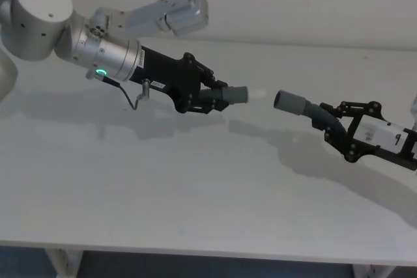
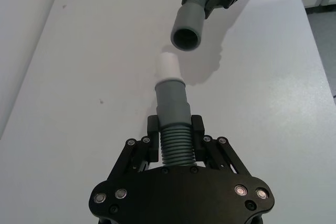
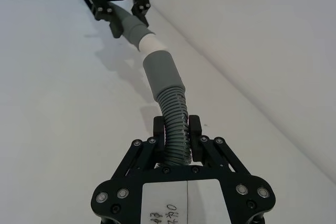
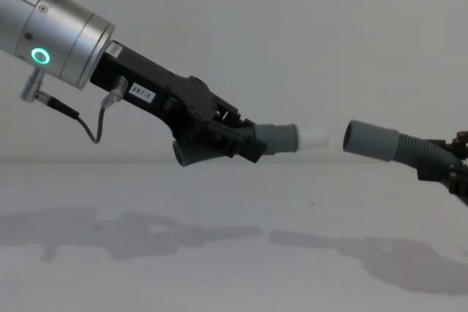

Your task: Use both hands to pick up one end of the pipe from the table, align the ends, and insert them.

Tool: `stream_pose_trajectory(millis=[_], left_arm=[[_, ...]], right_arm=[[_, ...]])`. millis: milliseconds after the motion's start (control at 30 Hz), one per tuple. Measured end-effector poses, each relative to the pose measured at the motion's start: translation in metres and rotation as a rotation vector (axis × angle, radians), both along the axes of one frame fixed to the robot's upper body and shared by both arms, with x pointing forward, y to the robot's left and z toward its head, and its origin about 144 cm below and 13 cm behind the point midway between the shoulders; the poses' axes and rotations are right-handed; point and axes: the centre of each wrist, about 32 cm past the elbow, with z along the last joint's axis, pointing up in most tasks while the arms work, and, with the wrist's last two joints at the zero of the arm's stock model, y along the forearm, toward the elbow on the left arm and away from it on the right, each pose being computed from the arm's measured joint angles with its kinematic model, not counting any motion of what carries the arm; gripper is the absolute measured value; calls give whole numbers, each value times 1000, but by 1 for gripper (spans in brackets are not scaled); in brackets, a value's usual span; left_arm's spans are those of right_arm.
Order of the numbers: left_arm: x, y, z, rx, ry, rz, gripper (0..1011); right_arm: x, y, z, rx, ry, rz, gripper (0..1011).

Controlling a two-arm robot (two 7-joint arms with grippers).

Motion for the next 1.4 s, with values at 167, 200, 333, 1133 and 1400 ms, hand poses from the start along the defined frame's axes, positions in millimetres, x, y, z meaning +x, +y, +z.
stream_pose_trajectory(millis=[167, 200, 333, 1133, 1400], left_arm=[[0, -1, 0, -4, -5, -15, 347], [0, -1, 0, -5, -5, -18, 347], [-1, -2, 0, -7, -1, -27, 347], [0, -5, -2, -13, 6, -42, 347], [0, -5, -3, -17, 8, -42, 347]], right_arm=[[1, -3, 1, -10, 1, 19, 262], [1, -4, 1, -12, 0, 22, 262], [1, -6, 2, -14, 1, 27, 262], [1, -8, 3, -21, 4, 35, 262], [1, -8, 2, -22, 8, 27, 262]])
